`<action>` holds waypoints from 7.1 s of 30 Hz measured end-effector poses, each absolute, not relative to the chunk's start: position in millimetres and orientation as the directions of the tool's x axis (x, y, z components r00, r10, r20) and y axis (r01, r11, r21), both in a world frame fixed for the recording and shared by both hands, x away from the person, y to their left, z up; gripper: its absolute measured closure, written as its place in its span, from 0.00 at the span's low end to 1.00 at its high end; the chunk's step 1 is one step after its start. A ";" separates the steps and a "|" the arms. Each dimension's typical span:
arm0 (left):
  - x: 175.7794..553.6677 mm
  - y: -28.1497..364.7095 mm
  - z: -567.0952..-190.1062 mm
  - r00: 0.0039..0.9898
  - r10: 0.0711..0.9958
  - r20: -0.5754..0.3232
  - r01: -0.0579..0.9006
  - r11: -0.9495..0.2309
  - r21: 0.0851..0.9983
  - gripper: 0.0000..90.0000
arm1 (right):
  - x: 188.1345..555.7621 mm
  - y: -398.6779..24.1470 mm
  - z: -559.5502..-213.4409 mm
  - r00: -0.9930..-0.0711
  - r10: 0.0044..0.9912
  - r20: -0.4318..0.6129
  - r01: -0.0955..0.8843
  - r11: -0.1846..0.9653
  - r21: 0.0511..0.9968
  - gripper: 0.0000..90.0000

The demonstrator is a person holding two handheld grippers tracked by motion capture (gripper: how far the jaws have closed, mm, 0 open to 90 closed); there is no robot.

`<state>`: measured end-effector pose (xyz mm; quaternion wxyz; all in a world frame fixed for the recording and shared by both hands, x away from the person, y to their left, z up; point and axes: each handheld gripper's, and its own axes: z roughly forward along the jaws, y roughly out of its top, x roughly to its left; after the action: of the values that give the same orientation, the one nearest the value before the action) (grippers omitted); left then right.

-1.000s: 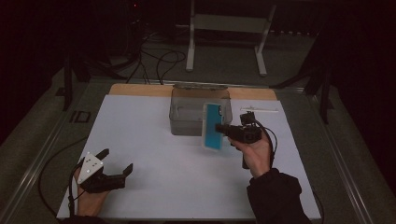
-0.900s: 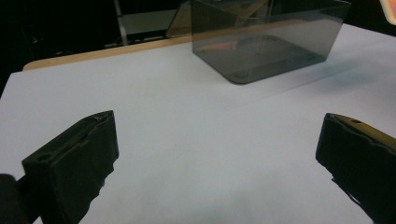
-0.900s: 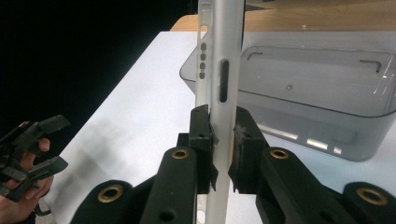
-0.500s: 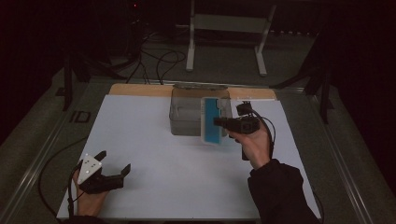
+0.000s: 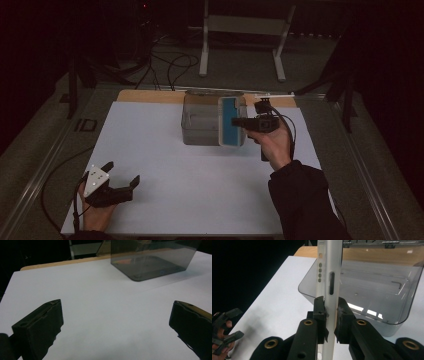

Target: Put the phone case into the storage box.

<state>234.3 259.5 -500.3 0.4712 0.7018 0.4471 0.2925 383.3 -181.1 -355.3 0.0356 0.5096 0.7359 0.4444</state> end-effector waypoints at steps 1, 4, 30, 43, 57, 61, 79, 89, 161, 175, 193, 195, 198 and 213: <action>234.2 259.7 -500.3 0.429 0.903 -0.010 0.351 -0.156 0.923 0.00 | 384.1 -181.3 -354.3 -0.478 0.782 0.401 0.719 0.086 0.690 0.90; 234.3 259.5 -500.5 0.428 0.904 -0.010 0.352 -0.157 0.923 0.00 | 387.2 -181.8 -351.2 -0.476 0.786 0.395 0.718 0.089 0.691 0.90; 234.9 259.1 -501.2 0.430 0.903 -0.011 0.352 -0.157 0.923 0.00 | 424.5 -180.4 -334.3 -0.420 0.833 0.360 0.740 0.085 0.667 0.90; 234.4 259.0 -501.0 0.429 0.903 -0.011 0.350 -0.155 0.924 0.00 | 435.9 -178.9 -327.6 -0.390 0.853 0.347 0.748 0.074 0.659 0.90; 233.9 259.0 -500.7 0.425 0.905 -0.006 0.339 -0.153 0.928 0.00 | 449.0 -180.6 -329.5 -0.351 0.867 0.353 0.775 0.057 0.629 0.90; 234.0 259.1 -500.7 0.425 0.905 -0.006 0.340 -0.153 0.928 0.00 | 452.3 -181.6 -331.3 -0.339 0.873 0.350 0.780 0.053 0.623 0.90; 233.8 258.9 -500.5 0.424 0.906 -0.002 0.339 -0.156 0.928 0.00 | 464.3 -186.4 -338.9 -0.289 0.892 0.347 0.801 0.026 0.599 0.90; 233.7 258.6 -500.6 0.424 0.906 -0.001 0.339 -0.158 0.927 0.00 | 468.9 -188.0 -341.5 -0.274 0.899 0.341 0.808 0.022 0.589 0.90; 233.5 258.1 -500.4 0.425 0.905 -0.002 0.334 -0.156 0.930 0.00 | 491.5 -186.0 -363.4 -0.211 0.929 0.303 0.863 0.032 0.505 0.90; 233.3 258.5 -500.2 0.426 0.905 -0.002 0.333 -0.155 0.930 0.00 | 495.8 -181.6 -369.9 -0.205 0.935 0.290 0.870 0.038 0.492 0.90; 233.3 258.6 -500.2 0.426 0.905 -0.003 0.333 -0.153 0.930 0.00 | 499.0 -181.1 -382.8 -0.178 0.948 0.263 0.884 0.037 0.466 0.90; 233.3 258.6 -500.3 0.426 0.905 -0.003 0.332 -0.154 0.931 0.00 | 499.2 -181.6 -384.3 -0.178 0.949 0.261 0.885 0.038 0.465 0.90; 233.4 258.5 -500.3 0.427 0.904 -0.002 0.334 -0.156 0.930 0.00 | 499.6 -181.9 -386.3 -0.175 0.951 0.254 0.888 0.041 0.459 0.90; 233.1 259.2 -499.9 0.425 0.905 -0.003 0.334 -0.154 0.930 0.00 | 502.4 -179.1 -394.5 -0.161 0.963 0.216 0.892 0.048 0.450 0.90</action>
<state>233.1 259.2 -499.9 0.4754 0.6976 0.4439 0.3005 502.4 -179.1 -394.5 0.0721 0.6438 0.7203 0.2481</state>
